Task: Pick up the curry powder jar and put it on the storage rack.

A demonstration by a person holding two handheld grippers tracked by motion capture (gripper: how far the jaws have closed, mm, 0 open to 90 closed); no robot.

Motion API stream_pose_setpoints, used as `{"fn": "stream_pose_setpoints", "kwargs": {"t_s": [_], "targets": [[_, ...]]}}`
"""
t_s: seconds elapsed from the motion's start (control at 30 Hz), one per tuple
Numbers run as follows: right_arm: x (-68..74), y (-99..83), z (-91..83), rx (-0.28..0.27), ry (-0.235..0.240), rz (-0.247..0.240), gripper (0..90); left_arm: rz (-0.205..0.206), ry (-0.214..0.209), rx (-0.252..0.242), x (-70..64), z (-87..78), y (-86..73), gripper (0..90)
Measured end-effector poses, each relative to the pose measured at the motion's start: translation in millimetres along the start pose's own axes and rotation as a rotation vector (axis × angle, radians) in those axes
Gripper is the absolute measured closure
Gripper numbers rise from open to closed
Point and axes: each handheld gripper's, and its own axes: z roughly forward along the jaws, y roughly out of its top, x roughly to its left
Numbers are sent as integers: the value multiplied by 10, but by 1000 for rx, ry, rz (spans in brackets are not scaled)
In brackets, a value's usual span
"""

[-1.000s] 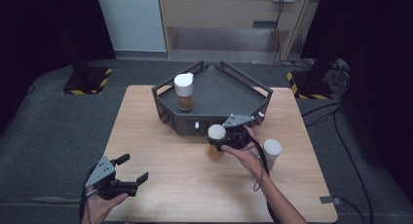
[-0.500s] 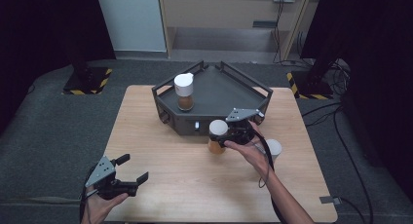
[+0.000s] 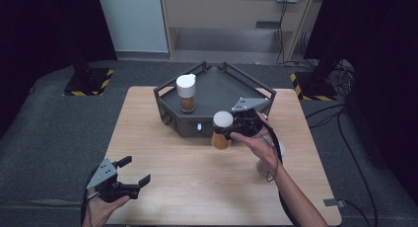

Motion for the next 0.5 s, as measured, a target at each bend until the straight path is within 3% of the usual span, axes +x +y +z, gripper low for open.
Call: {"fn": "stream_pose_setpoints", "kwargs": {"t_s": [0.5], "targets": [[-85, 407, -131, 2, 9, 9, 338, -2, -2, -1, 4, 2, -4, 14]]}}
